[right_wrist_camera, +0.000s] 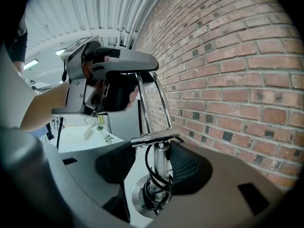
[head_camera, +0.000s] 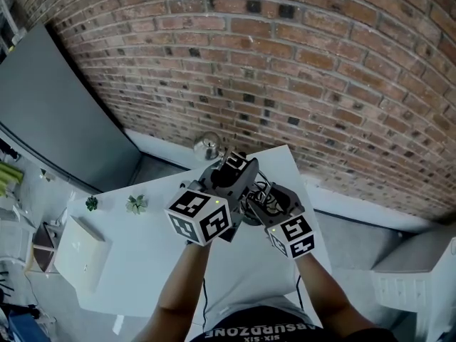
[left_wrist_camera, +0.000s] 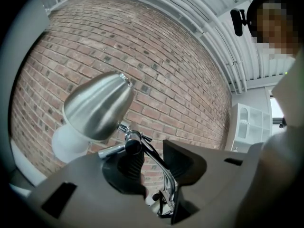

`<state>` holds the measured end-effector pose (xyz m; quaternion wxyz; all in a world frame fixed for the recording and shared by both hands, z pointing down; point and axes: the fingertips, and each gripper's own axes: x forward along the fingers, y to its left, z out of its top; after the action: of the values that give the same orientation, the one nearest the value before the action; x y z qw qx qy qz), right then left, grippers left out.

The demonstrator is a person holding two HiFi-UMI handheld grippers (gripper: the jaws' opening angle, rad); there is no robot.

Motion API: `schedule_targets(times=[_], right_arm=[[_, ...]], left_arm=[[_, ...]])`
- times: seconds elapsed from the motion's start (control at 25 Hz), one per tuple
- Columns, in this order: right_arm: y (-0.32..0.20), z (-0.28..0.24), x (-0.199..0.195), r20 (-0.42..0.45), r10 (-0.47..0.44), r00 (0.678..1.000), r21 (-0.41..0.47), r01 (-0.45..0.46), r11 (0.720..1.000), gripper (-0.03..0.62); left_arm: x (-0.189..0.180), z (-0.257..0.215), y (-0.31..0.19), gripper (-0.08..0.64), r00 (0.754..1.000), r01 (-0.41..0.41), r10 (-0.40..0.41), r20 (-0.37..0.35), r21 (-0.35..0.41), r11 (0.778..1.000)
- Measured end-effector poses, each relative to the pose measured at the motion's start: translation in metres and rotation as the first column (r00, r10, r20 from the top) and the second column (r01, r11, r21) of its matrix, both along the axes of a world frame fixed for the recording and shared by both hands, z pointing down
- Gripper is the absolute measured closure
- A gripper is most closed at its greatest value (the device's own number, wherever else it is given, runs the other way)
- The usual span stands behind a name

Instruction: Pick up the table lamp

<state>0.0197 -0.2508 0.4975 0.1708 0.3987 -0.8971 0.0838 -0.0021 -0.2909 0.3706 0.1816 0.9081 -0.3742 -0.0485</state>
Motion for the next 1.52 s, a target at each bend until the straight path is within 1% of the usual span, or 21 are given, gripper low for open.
schedule_targets(times=[0.4, 0.84, 1.2, 1.52], right_arm=[[0.014, -0.031, 0.000, -0.001, -0.011, 1.000, 0.051, 0.011, 0.999, 0.370], [0.020, -0.070, 0.001, -0.023, -0.016, 1.000, 0.118, 0.019, 0.993, 0.370], [0.026, -0.105, 0.003, -0.024, -0.020, 1.000, 0.199, 0.024, 0.980, 0.370], [0.039, -0.134, 0.004, -0.007, -0.026, 1.000, 0.250, 0.027, 0.968, 0.371]], left_arm=[[-0.002, -0.032, 0.019, 0.434, 1.000, -0.009, 0.010, -0.023, 0.051, 0.999], [-0.001, -0.074, 0.036, 0.433, 0.999, -0.013, 0.017, -0.032, 0.134, 0.991], [0.001, -0.112, 0.053, 0.433, 0.999, -0.024, 0.034, -0.041, 0.214, 0.977], [0.002, -0.140, 0.068, 0.431, 0.997, -0.034, 0.051, -0.059, 0.255, 0.966]])
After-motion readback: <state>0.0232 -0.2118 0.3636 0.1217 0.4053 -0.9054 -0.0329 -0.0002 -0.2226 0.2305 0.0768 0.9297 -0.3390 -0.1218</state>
